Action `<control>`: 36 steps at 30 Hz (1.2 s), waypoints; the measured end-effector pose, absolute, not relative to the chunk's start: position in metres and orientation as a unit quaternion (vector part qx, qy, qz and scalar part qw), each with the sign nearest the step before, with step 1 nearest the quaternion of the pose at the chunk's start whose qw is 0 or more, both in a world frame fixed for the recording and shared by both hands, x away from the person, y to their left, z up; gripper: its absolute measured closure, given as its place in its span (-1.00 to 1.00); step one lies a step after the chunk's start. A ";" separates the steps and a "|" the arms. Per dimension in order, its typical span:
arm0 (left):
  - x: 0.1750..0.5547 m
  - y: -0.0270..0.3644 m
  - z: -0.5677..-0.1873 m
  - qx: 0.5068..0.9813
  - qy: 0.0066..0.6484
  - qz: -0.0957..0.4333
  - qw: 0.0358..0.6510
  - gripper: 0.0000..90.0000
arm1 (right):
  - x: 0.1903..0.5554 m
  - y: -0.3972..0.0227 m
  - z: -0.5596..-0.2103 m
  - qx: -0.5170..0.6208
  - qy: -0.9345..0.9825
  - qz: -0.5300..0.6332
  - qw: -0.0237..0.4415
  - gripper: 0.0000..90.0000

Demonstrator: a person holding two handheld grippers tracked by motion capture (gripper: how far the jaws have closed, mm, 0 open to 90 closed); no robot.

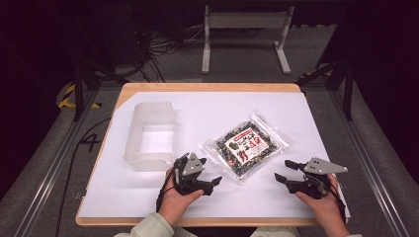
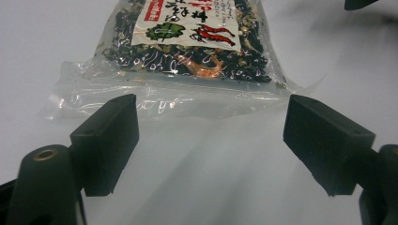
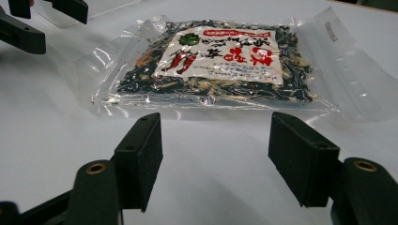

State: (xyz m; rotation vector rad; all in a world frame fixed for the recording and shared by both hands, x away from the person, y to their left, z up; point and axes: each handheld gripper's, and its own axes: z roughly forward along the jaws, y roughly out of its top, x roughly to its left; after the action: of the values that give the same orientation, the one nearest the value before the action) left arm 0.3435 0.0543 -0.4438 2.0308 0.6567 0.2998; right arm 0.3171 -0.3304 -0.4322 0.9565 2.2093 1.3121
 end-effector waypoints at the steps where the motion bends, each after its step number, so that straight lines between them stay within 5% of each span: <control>1: 0.343 0.055 -0.444 0.830 0.268 0.121 0.473 -0.56 | 0.318 -0.330 -0.432 0.341 0.790 0.470 0.198 -0.21; 36: 0.343 0.059 -0.441 0.828 0.271 0.132 0.473 -0.57 | 0.426 -0.337 -0.385 0.398 0.783 0.433 0.201 -0.41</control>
State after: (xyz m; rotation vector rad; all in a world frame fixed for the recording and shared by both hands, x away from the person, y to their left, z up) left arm 0.3434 0.0593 -0.4413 2.0263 0.6629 0.3222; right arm 0.4262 -0.3369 -0.3848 1.1125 2.1875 1.2108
